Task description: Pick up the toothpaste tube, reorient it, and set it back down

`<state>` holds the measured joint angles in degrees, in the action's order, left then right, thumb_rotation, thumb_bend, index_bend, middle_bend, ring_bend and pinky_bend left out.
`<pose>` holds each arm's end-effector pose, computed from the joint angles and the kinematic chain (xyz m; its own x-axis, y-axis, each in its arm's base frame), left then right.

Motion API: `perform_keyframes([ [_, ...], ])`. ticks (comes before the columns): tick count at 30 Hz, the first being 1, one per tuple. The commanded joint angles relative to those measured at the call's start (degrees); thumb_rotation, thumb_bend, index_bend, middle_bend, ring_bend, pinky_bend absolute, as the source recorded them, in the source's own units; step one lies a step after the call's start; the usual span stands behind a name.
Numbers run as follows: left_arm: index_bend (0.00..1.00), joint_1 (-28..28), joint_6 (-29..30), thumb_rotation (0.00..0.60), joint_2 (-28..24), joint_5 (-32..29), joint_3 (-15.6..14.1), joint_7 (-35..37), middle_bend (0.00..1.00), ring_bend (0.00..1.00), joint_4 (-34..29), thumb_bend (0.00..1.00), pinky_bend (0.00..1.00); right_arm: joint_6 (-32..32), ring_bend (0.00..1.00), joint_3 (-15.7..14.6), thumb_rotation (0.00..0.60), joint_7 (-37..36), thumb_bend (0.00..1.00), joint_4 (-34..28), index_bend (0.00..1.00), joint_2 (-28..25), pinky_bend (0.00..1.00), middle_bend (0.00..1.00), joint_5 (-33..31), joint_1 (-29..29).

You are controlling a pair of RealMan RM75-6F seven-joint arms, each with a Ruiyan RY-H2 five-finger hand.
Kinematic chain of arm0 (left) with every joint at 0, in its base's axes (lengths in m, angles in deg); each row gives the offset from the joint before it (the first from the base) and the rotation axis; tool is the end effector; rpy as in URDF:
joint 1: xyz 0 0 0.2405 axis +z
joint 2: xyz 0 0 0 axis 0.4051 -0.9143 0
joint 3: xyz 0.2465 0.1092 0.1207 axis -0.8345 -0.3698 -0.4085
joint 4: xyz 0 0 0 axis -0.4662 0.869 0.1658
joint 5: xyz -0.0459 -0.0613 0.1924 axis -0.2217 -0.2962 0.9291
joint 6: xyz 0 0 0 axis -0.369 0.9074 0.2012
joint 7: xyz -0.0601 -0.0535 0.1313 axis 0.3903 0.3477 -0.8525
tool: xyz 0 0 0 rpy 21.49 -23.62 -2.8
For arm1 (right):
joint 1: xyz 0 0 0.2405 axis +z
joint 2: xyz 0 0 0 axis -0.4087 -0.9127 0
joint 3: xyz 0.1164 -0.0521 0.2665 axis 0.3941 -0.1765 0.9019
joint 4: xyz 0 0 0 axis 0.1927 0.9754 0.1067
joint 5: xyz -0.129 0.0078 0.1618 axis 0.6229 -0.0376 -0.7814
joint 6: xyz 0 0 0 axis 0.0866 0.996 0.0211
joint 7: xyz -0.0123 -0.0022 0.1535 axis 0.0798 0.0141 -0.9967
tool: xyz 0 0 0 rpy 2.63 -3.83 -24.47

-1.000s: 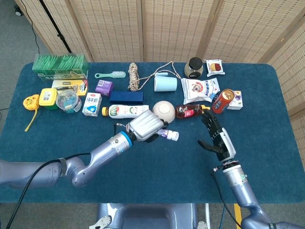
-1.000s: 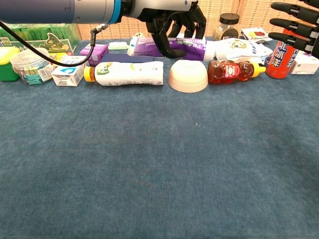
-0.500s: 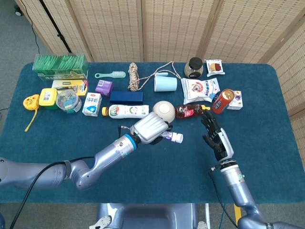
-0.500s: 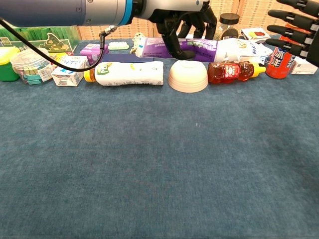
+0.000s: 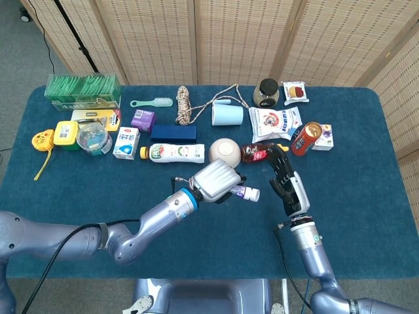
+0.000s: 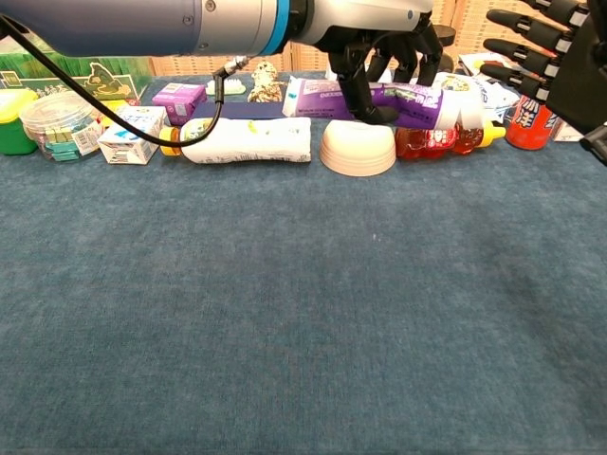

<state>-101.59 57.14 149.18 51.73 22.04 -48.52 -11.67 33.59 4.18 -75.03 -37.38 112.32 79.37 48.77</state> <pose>0.0601 0.3900 -0.0167 0.6267 0.1688 0.7608 0.5682 -0.7671 -0.2979 -0.1867 -0.3205 0.0448 -0.8997 -0.2255 0.3738 -0.3896 0.0289 -0.9205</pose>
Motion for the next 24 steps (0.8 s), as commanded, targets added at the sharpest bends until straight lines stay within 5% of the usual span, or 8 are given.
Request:
perform_keyframes([
  [1,0.62,-0.7,0.9,0.6,0.8,-1.5,0.1,-1.0,0.54,0.58,0.2,0.6,0.58,0.0,0.0,0.9,0.278,0.3,0.0,0.5,0.0,1.2,0.0,0.0,-0.7,0.3],
  [24,0.63,-4.0,2.8,0.6,4.7,-8.8,1.8,-3.5,0.55,0.58,3.0,0.6,0.59,-1.1,0.0,3.5,0.277,-0.1,0.0,1.7,0.0,5.3,0.0,0.0,-2.0,1.0],
])
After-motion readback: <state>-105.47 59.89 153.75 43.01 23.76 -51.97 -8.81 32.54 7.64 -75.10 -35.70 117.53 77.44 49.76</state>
